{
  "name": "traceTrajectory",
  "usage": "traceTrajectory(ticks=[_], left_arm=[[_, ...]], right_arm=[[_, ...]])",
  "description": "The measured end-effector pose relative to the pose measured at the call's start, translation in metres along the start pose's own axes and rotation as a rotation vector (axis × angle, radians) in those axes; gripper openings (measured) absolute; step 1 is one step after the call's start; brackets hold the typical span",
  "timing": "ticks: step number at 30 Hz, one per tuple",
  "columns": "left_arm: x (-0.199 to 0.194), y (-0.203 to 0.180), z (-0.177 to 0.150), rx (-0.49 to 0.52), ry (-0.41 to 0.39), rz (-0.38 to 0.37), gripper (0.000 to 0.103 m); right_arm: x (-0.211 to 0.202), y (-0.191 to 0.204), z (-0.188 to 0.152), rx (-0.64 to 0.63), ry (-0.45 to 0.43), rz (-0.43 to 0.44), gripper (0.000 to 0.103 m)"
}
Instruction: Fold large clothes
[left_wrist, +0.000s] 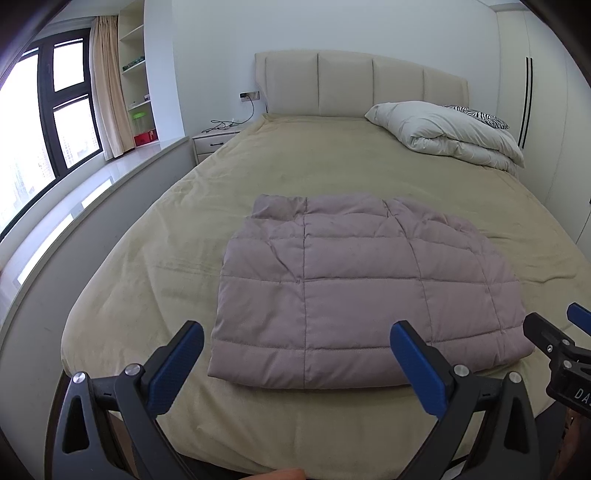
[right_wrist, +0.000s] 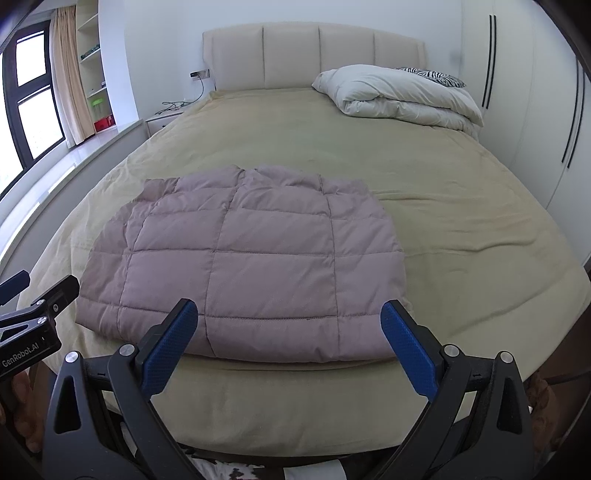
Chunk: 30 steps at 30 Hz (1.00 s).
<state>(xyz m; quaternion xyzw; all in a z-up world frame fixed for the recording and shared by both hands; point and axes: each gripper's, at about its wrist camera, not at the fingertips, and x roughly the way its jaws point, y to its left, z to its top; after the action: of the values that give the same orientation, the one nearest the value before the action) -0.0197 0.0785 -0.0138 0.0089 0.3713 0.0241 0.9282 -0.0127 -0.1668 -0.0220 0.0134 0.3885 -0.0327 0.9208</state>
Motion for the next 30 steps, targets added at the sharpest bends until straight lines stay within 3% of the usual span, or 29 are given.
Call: traceTrajectory(ticks=[30], left_arm=[[0.0013,0.0008,-0.0015,0.003,0.007,-0.002,0.103]], right_arm=[[0.001,0.0002,-0.0016,-0.002,0.002,-0.002,0.101]])
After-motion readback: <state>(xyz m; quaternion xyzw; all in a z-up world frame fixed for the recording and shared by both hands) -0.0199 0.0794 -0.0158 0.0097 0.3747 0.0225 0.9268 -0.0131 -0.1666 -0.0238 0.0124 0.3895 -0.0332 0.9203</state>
